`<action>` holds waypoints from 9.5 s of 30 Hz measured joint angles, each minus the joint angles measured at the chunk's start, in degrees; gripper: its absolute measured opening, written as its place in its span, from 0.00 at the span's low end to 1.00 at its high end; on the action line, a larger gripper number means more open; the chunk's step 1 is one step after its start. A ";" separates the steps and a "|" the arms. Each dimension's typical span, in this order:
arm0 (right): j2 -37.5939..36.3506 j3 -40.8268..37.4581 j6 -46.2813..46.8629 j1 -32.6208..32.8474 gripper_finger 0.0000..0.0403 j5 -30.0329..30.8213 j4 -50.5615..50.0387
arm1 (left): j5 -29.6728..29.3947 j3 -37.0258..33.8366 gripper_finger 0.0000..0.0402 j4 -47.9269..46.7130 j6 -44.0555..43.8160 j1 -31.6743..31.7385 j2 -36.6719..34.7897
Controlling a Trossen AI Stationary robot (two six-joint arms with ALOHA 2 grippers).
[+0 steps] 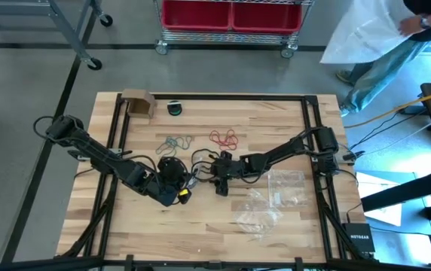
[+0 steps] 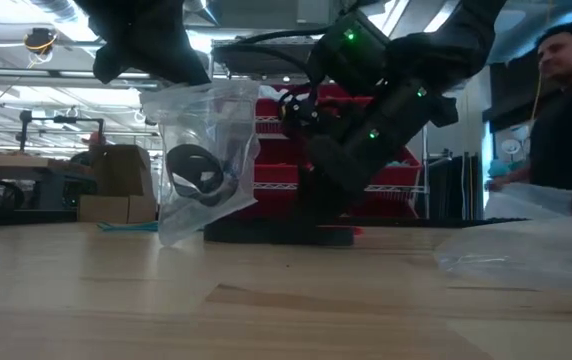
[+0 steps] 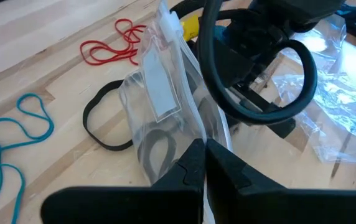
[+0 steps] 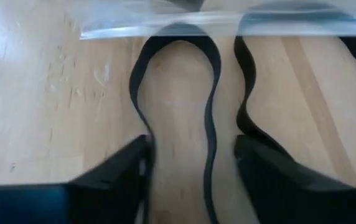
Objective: Sort rubber bands
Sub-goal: Put the black rubber band into the transparent zip bag
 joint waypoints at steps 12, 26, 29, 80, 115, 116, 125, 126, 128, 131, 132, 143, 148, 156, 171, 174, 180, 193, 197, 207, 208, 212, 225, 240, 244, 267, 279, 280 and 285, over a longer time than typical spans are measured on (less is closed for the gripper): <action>-5.34 -0.22 -0.45 2.73 0.02 2.81 -5.90 | 1.15 1.19 0.00 -3.95 2.00 -0.04 0.02; -24.55 -0.11 -1.70 8.74 0.01 13.88 -1.44 | 1.07 5.07 0.00 -7.22 6.27 0.00 0.02; -24.41 -0.11 -1.71 8.57 0.01 13.63 6.92 | 1.07 5.07 0.00 -6.84 6.27 0.00 0.02; -5.33 4.48 -17.79 7.48 0.01 11.07 32.58 | 0.37 4.92 0.00 -1.48 7.86 0.04 -2.03; -5.39 4.17 9.06 6.48 0.01 19.39 17.42 | -5.99 5.11 0.00 -5.31 5.20 -0.02 -2.27; -5.39 4.19 10.77 6.23 0.01 19.31 17.61 | -5.91 5.08 0.00 -5.28 5.39 -0.04 -2.24; -5.42 4.22 25.03 6.34 0.01 15.16 20.48 | -5.76 1.85 0.00 0.05 6.09 -0.04 -2.14; -5.42 4.24 26.62 6.34 0.01 14.87 20.98 | -5.70 1.31 0.00 1.38 6.42 -0.04 -2.14; -5.42 4.24 28.94 6.34 0.01 14.70 21.77 | -5.66 0.41 0.00 3.22 6.67 -0.04 -2.14; -5.42 4.24 32.50 6.32 0.01 15.05 22.05 | -5.02 0.00 0.00 4.04 6.58 -0.10 -2.14; -5.42 4.24 33.39 6.34 0.01 15.60 22.12 | -4.86 0.01 0.00 4.16 6.58 -0.21 -2.14; -5.31 4.31 47.11 6.34 0.01 25.41 22.82 | -4.17 -0.04 0.00 5.06 6.03 -1.54 -2.10; -5.26 4.31 48.36 6.34 0.01 27.26 23.48 | -4.21 -0.04 0.00 4.98 5.99 -1.05 -2.10; -5.20 4.31 54.05 6.31 0.01 27.55 22.93 | -5.06 -0.04 0.00 5.99 4.95 0.11 1.63; -5.19 4.31 44.82 5.47 0.35 24.71 20.87 | -5.01 -0.11 0.00 12.46 9.07 0.09 2.89; -5.10 4.28 43.46 5.55 0.41 23.75 21.35 | -5.03 -0.11 0.00 12.08 9.07 0.09 2.89; -5.09 4.26 38.06 6.01 0.44 17.49 23.11 | -4.39 -0.11 0.00 12.15 9.06 0.00 2.74; -5.26 4.38 50.86 5.05 0.42 14.64 23.95 | -5.68 -0.11 0.00 11.66 6.43 -1.20 0.64; -5.22 4.33 52.31 4.70 0.42 14.59 24.57 | -7.10 -0.08 0.00 11.54 1.86 -1.70 0.63; -5.15 4.31 51.04 4.50 0.42 14.63 25.77 | -12.24 0.02 0.00 1.55 -12.75 -3.74 0.61; -5.15 4.31 51.02 4.50 0.42 14.77 25.77 | -12.40 0.02 0.00 0.86 -13.14 -3.85 0.61; -5.15 4.31 49.82 4.50 0.42 14.82 25.83 | -13.77 -1.08 0.00 0.31 -15.93 -3.74 0.61; -5.15 4.28 38.93 4.46 0.42 16.78 23.67 | -9.28 -11.39 0.00 14.86 -18.04 -3.69 -1.18; -9.17 4.28 10.37 4.52 0.42 7.87 7.15 | -9.14 -11.41 0.00 14.35 -14.64 -3.58 -1.29; -13.25 4.31 10.33 4.52 0.42 7.73 -3.37 | -9.14 -11.41 0.00 14.03 -14.36 -3.58 -1.29; -4.33 4.31 -10.09 8.33 0.75 3.08 -8.92 | -8.37 -11.41 0.00 13.59 -12.70 -3.58 -1.29; 1.45 4.47 -22.66 1.62 0.74 -13.32 -3.74 | -8.22 -11.41 0.00 13.60 -12.34 -3.58 -1.29; 1.62 4.51 -23.33 1.66 0.72 -13.27 -3.64 | -8.22 -11.41 0.00 13.57 -12.39 -3.58 -1.29; 1.73 4.55 -25.94 1.84 0.50 -13.39 -3.68 | -8.22 -11.41 0.00 13.57 -12.37 -3.58 -1.29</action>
